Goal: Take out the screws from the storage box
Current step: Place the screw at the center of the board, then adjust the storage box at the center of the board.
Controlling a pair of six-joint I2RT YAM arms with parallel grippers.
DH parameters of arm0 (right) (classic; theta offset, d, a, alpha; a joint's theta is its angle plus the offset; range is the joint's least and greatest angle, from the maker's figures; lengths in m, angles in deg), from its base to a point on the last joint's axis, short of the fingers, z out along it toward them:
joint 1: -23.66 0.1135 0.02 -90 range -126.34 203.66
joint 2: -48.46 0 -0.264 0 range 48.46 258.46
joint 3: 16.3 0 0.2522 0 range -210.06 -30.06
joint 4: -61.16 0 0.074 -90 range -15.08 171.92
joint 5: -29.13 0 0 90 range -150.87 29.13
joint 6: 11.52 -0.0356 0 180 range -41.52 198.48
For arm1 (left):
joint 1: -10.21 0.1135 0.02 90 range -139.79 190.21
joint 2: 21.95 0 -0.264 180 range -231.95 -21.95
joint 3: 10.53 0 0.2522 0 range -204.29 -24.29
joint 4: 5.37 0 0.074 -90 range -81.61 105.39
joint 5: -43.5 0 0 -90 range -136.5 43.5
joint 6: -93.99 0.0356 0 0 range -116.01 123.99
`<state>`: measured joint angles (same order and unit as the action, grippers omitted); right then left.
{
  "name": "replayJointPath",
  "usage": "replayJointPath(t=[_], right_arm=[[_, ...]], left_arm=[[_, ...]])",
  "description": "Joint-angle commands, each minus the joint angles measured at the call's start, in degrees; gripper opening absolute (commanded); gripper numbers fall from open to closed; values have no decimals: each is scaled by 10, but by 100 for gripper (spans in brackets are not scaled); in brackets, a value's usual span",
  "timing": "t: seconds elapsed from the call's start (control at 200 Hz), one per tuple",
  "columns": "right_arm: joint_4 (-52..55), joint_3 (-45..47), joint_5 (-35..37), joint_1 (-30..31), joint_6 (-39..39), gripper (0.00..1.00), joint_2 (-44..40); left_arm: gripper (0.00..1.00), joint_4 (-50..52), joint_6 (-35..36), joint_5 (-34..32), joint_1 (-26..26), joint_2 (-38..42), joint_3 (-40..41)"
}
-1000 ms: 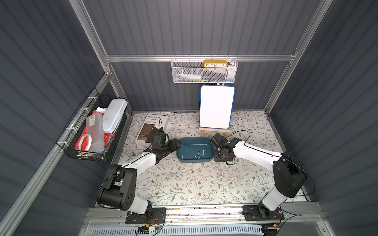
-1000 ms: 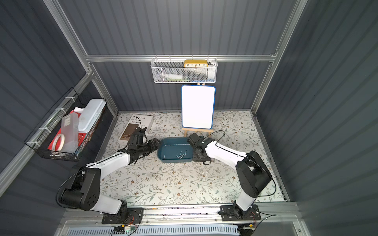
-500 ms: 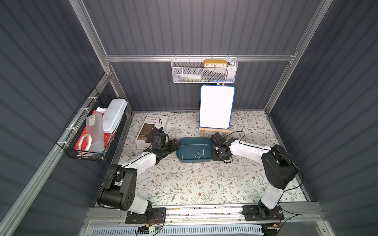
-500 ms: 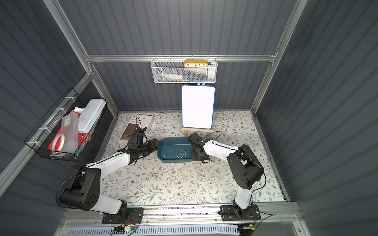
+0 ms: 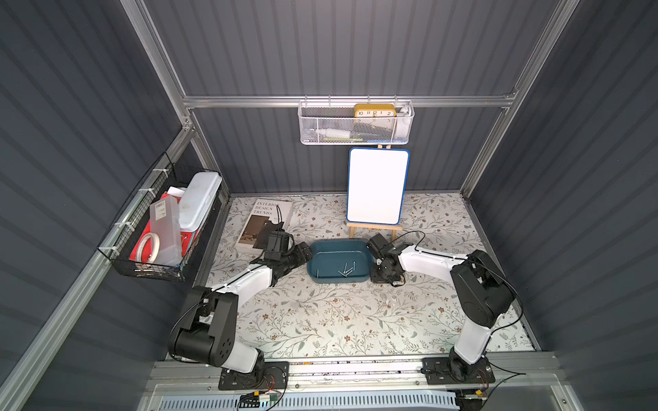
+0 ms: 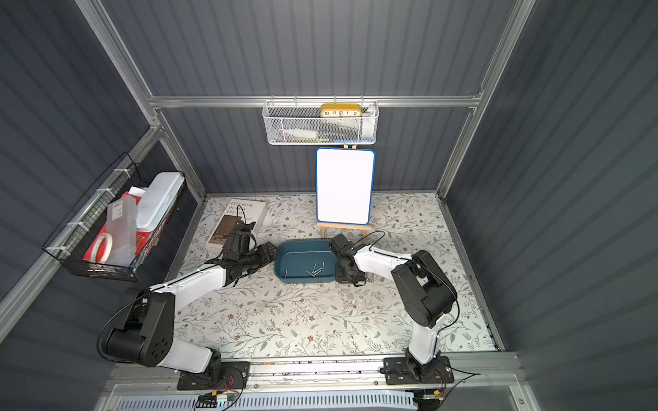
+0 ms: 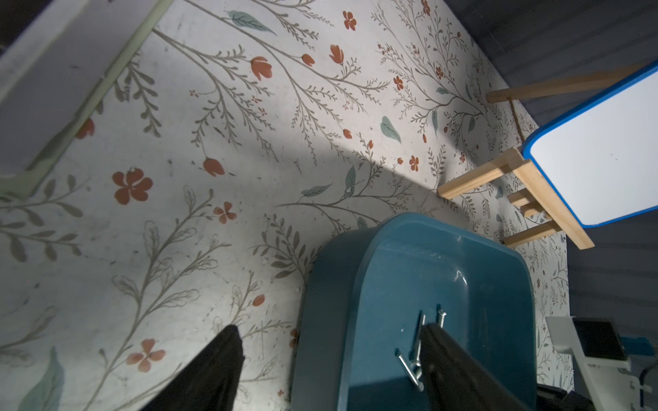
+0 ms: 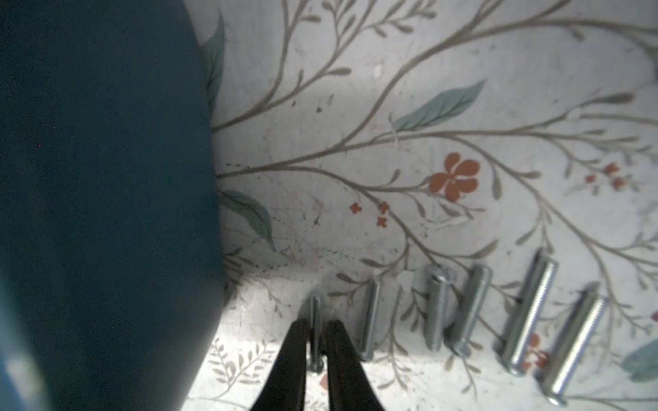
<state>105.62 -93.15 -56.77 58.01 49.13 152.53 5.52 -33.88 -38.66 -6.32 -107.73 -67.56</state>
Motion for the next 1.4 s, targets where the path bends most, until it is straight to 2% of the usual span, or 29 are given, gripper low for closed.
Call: replayJointPath(t=[0.0, 0.17, 0.29, 0.35, 0.455, 0.525, 0.685, 0.916, 1.126, 1.396], right_arm=[[18, 3, 6, -4, 3, 23, -11], [49, 0, 20, -4, -1, 32, -72], [68, 2, 29, -4, -9, 34, -128], [71, 5, 29, -4, -15, 36, -151], [69, -4, 28, -4, -12, 43, -166], [80, -26, 48, -4, -17, 47, -154], [89, -84, 33, -4, -23, 50, -97], [67, -136, 11, -4, -27, 51, -25], [93, -203, 36, -5, -32, 51, 41], [115, -260, 70, -5, -41, 49, 104]], left_arm=[[82, 15, 3, -7, -2, 9, -18], [81, 17, 7, -19, -2, 7, -28], [80, 22, 13, -18, -2, -15, -49], [74, 23, 19, -22, -3, -25, -59], [74, 29, 30, -47, -2, -37, -78], [74, 42, 37, -67, -3, -49, -96], [72, 59, 49, -107, -2, -71, -122], [69, 60, 75, -95, -3, -73, -113], [69, 61, 81, -85, -14, -83, -117], [70, 53, 53, -86, -23, -83, -109]])
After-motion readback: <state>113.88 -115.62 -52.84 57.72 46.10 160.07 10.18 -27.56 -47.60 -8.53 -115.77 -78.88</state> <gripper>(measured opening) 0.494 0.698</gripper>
